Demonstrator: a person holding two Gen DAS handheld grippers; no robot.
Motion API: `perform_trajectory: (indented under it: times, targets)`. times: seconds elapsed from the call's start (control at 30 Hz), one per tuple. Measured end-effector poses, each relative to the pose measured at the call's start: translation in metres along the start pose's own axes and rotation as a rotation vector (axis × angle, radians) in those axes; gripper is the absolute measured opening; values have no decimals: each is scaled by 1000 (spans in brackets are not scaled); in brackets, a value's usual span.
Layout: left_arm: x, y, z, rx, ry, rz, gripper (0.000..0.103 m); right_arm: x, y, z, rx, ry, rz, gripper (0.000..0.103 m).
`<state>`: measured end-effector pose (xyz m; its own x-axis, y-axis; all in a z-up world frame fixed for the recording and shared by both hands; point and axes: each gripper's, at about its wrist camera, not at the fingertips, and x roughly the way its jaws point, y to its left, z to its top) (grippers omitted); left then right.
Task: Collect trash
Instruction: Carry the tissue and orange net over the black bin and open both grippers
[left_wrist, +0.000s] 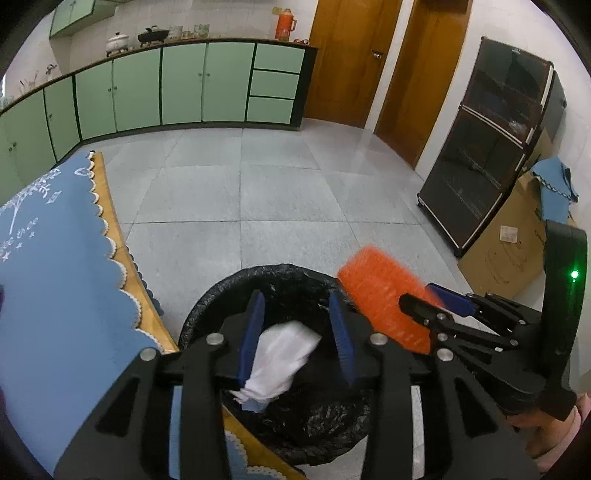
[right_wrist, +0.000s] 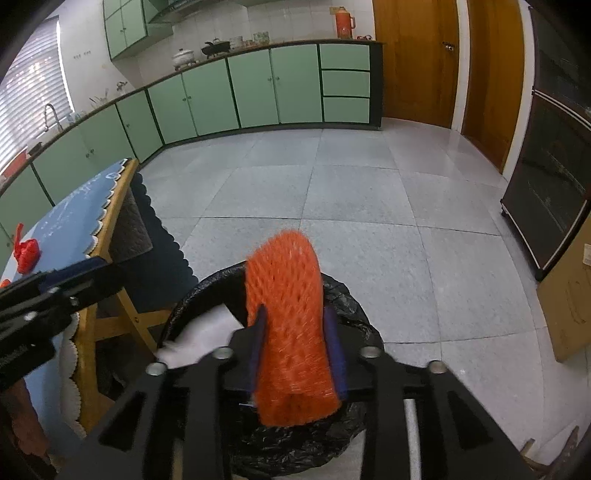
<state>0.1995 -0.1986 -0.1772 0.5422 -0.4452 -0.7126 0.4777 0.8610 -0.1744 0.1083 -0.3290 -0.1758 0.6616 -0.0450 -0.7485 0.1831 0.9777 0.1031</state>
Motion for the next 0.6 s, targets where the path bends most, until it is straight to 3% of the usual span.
perform_trajectory:
  times: [0.3, 0.5, 0.6]
  targets:
    - [-41, 12, 2, -18, -83, 53, 45, -13, 5, 2, 3, -31, -14, 70]
    - [-106, 42, -10, -37, -196, 172, 58, -46, 40, 14, -45, -121, 37, 86]
    - [-137, 62, -23, -66, -225, 244, 63, -63, 69, 19, -82, -161, 108, 93]
